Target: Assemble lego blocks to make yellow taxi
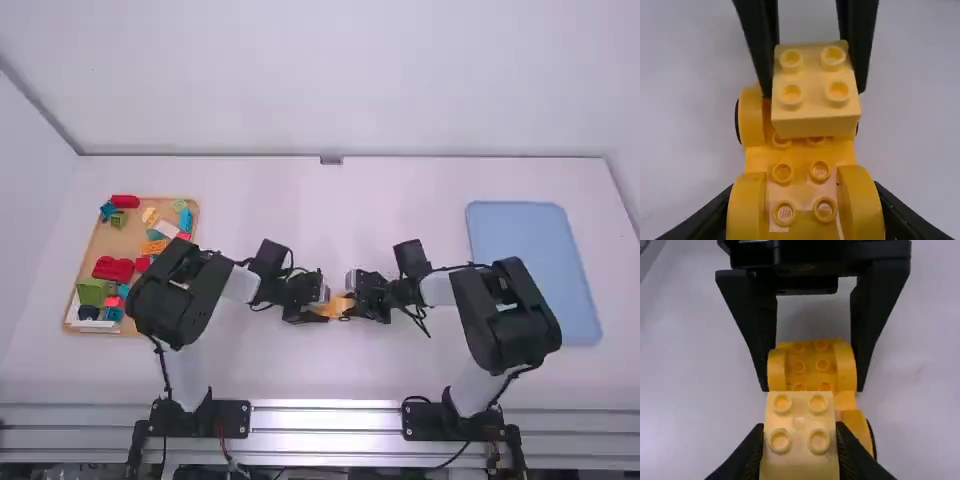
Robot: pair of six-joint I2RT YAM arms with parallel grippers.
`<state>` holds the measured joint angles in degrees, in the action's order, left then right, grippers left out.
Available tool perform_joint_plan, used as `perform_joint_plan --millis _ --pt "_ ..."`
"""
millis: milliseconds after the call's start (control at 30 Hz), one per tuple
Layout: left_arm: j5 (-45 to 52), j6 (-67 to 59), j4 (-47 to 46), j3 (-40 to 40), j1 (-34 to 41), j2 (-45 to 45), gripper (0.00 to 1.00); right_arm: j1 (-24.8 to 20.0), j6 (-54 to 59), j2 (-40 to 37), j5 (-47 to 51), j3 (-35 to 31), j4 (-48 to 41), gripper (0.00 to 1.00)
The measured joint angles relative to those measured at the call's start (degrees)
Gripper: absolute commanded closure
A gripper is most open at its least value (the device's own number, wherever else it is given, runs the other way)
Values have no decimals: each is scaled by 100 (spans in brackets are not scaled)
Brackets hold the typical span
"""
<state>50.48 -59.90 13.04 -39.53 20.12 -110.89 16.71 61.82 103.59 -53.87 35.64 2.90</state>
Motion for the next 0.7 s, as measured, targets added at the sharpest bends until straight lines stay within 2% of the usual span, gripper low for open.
perform_joint_plan --millis 700 --pt "-44 4 0 -24 -2 0 57 46 -76 0 184 2 400 100"
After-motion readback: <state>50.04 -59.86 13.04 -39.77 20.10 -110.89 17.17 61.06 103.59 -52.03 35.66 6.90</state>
